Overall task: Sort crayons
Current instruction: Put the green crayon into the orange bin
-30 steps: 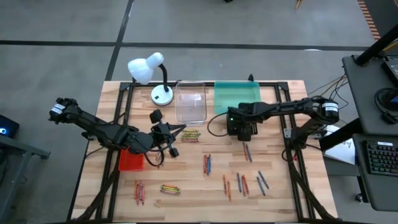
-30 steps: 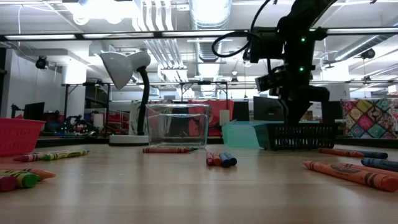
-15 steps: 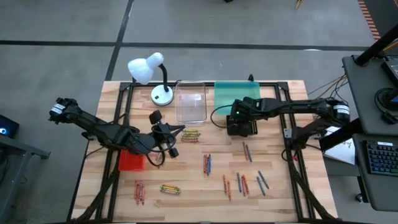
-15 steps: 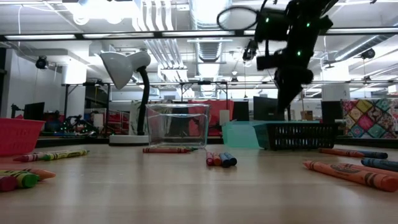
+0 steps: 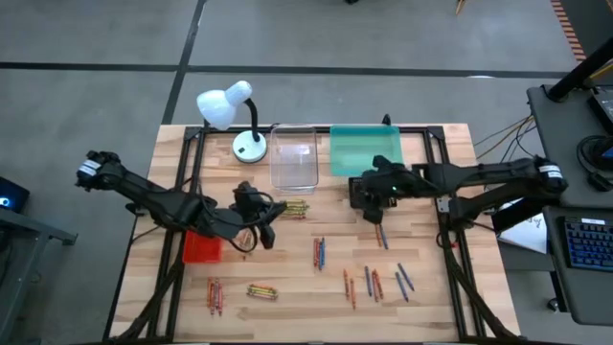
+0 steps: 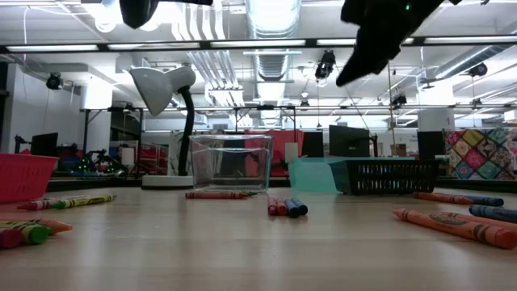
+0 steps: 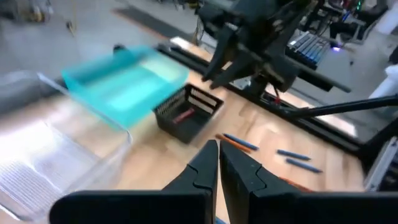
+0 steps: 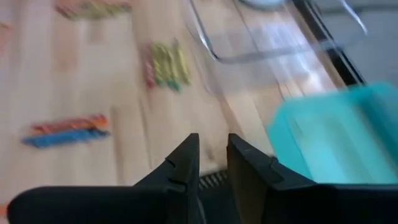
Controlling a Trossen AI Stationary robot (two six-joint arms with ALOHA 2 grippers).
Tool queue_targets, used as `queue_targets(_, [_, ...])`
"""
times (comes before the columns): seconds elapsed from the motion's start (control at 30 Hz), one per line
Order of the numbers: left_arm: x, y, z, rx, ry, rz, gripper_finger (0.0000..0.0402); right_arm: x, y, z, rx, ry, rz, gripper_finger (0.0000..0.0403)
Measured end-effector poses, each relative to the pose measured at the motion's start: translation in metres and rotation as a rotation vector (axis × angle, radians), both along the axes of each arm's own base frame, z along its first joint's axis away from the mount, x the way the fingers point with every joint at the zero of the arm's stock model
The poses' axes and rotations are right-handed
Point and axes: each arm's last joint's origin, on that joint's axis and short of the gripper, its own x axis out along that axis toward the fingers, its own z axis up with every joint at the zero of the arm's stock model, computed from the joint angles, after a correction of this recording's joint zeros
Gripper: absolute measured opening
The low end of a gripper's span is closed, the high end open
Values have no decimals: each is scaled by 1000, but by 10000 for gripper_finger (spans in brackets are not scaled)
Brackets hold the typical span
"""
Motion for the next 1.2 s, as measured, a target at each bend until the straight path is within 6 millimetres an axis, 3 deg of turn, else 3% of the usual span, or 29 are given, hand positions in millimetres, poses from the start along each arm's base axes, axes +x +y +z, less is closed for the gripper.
queue_targets(0.17, [7,-6,-20,-178,57,15,0,2,19,0,-13,-139,92,64])
queue_targets(0.37, [-6,-14,-62,-432,391,102,0,7,30,-6,-12,-149,137,63])
queue_targets(0.5, [-10,-19,-79,-528,524,178,0,12,31,-12,-14,-126,138,63])
queue_targets(0.83, [-9,-18,-113,-567,764,313,0,26,32,-26,-21,-105,143,63])
queue_targets(1.2, [-4,-10,-126,-511,774,418,0,29,33,-26,-23,-124,144,63])
